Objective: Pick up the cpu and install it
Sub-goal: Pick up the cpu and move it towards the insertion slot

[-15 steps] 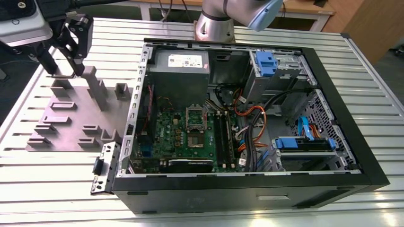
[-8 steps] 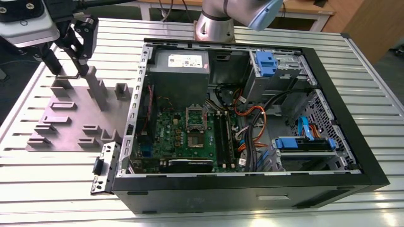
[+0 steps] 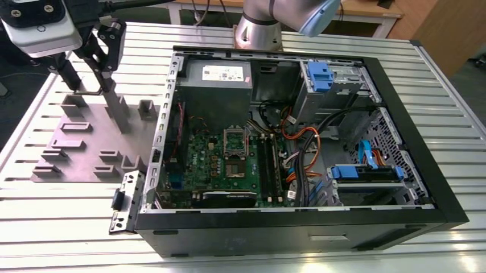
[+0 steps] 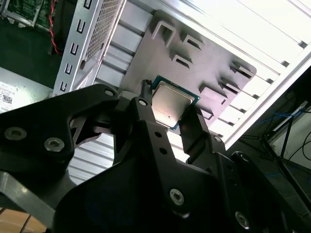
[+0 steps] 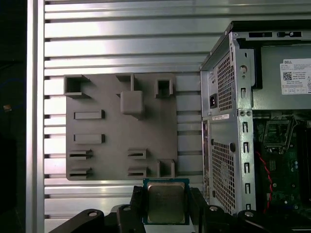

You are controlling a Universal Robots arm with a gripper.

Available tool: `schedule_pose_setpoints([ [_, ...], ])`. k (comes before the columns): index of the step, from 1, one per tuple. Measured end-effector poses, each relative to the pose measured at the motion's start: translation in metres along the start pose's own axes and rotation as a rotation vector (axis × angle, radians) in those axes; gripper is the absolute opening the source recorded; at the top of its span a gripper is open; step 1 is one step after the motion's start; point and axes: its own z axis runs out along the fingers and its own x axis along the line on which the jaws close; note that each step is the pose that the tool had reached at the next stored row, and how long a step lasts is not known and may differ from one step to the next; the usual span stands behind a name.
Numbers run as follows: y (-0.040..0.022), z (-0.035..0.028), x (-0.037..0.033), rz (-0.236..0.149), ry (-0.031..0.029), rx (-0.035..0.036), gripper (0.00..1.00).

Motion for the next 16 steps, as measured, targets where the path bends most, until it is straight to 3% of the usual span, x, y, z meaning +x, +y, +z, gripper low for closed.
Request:
schedule_pose_setpoints([
  [10,-0.0001,-0.0001,-0.0003,0.0,0.0001,0.0001,0.47],
  [16,-0.0006,0.0,-0.0054,0.0,0.0,0.0,0.47],
])
